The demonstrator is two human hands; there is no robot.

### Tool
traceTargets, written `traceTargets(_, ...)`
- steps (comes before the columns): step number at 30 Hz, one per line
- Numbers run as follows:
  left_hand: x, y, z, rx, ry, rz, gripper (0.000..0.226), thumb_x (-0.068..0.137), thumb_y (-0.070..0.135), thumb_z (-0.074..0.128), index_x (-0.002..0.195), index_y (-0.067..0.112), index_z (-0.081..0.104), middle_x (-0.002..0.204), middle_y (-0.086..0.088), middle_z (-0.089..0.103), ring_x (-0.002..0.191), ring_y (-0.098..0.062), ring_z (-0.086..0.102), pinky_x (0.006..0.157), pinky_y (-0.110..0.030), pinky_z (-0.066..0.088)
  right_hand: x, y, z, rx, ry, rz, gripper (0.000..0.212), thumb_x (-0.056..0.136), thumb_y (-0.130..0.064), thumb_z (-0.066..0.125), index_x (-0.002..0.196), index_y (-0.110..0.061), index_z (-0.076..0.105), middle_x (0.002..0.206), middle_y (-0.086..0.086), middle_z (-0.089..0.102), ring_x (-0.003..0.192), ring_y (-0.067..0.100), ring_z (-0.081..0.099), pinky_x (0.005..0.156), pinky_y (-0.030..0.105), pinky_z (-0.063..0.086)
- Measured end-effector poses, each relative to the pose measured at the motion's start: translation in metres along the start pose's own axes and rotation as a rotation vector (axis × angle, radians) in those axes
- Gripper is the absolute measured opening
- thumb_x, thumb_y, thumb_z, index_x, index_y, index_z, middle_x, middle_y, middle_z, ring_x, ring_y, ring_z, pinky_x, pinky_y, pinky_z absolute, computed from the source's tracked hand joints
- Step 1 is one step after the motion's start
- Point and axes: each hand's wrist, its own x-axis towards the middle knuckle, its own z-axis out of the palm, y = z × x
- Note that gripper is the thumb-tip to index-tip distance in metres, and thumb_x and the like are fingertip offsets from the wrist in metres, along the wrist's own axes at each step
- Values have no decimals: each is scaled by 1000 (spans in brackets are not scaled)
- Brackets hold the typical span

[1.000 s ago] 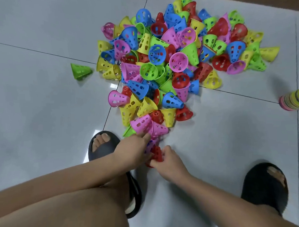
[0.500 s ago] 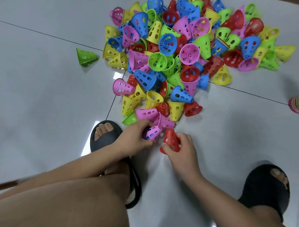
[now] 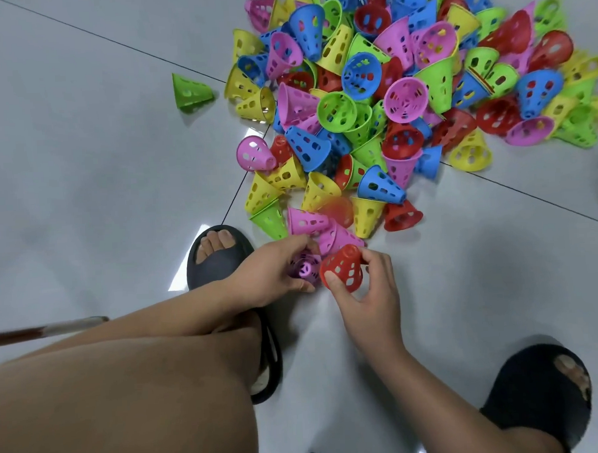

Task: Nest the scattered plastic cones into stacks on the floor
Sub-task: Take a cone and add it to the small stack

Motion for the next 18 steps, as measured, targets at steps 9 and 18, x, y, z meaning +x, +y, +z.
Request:
traceTargets(9, -25, -10, -35, 174, 234, -11, 37, 85, 18, 83, 117, 30, 69, 117, 16, 65, 112, 5, 58, 90, -9, 41, 7, -16, 23, -77, -118, -162, 50, 88, -43, 84, 131, -37, 58, 127, -17, 57, 123, 8, 53, 103, 40, 51)
traceTargets(18, -9, -32, -53, 677, 215, 103, 65, 80, 16, 77, 142, 26, 60, 162, -1, 45, 153, -29, 36, 109, -48, 42, 18, -6, 20, -188, -153, -246, 37, 95, -44, 74, 129, -32, 62, 130, -14, 57, 127, 7, 49, 108, 32, 45)
